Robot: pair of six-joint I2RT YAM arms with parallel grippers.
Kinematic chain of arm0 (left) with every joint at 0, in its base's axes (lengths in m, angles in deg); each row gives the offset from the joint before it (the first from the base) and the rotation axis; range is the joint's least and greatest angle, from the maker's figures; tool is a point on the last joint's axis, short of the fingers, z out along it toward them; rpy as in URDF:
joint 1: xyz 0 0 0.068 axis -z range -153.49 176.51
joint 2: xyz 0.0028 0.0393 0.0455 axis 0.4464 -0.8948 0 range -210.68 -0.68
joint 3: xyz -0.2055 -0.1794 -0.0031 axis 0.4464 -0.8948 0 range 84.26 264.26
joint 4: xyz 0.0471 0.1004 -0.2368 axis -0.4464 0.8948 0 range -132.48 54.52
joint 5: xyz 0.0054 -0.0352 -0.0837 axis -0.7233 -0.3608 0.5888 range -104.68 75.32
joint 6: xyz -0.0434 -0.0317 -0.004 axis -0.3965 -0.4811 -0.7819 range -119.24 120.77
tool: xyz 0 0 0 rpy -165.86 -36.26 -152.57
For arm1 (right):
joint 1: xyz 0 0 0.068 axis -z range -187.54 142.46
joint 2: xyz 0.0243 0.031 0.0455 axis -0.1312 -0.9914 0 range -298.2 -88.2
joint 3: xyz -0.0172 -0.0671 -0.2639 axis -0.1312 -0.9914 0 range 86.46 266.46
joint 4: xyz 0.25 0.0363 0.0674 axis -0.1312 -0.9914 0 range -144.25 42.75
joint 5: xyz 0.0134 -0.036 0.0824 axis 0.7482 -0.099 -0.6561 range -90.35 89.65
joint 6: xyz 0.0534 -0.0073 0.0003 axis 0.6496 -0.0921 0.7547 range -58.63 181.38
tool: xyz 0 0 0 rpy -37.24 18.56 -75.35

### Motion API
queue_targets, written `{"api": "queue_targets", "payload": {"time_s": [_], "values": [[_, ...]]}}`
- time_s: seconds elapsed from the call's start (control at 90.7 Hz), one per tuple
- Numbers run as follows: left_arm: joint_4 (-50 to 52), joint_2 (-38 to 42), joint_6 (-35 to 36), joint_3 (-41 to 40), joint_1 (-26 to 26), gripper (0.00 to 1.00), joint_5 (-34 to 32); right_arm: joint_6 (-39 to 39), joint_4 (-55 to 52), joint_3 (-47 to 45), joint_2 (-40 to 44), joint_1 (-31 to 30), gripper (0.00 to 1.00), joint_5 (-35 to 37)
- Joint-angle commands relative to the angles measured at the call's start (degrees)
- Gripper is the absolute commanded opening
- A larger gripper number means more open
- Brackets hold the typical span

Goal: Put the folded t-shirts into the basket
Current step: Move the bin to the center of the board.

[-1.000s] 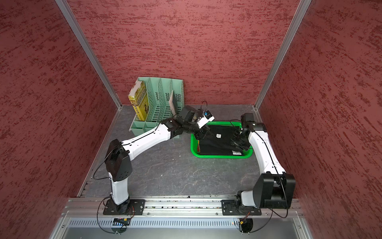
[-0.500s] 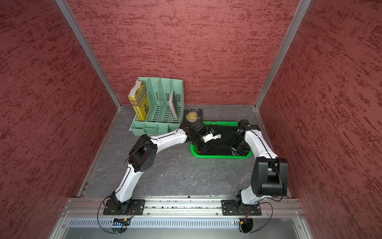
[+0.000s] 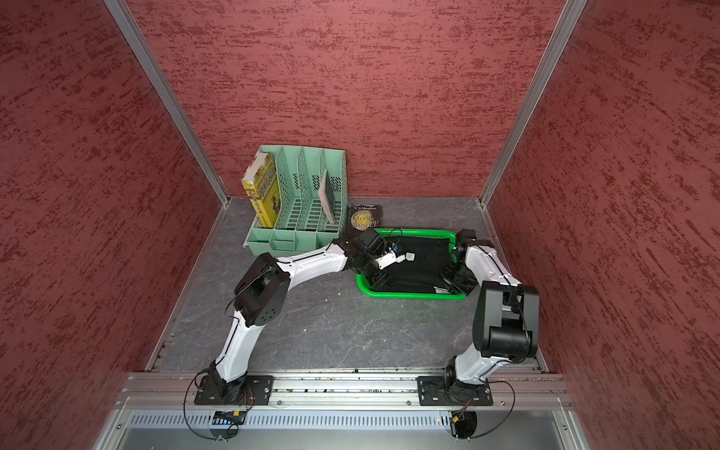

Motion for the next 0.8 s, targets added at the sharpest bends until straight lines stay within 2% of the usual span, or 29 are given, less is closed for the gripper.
{"api": "queue_targets", "payload": {"time_s": [0.0, 0.077, 0.209, 0.529, 0.573, 0.716, 0.793], "values": [[-0.20, 6.45, -2.45, -6.94, -1.55, 0.47, -0.71, 0.34, -2.42, -3.64, 4.48, 0.13, 0.15, -1.24], [1.01, 10.56, -2.17, -11.20, -1.26, 0.48, -1.58, 0.23, -2.52, -7.10, 10.33, 0.15, 0.17, -2.46], [-0.77, 17.13, -5.99, -21.11, -1.17, 0.48, -4.11, -0.45, -3.56, -9.99, 17.13, 0.14, 0.19, -2.12], [-2.92, 33.53, -19.42, -44.86, -0.54, 0.48, -11.81, -1.94, -2.31, -11.01, 20.81, -0.44, 0.25, -6.09], [-4.33, 36.71, -21.50, -48.46, -0.07, 0.48, -11.54, -2.60, -1.38, -11.16, 21.81, -0.75, 0.28, -8.58], [-6.37, 48.98, -27.64, -56.61, 1.19, 0.50, -13.94, -6.04, 4.53, -11.66, 28.00, -3.70, 0.47, -20.03], [-6.78, 54.12, -30.04, -59.53, 1.09, 0.51, -17.78, -5.55, 5.51, -10.42, 31.31, -5.06, 0.54, -19.94]]}}
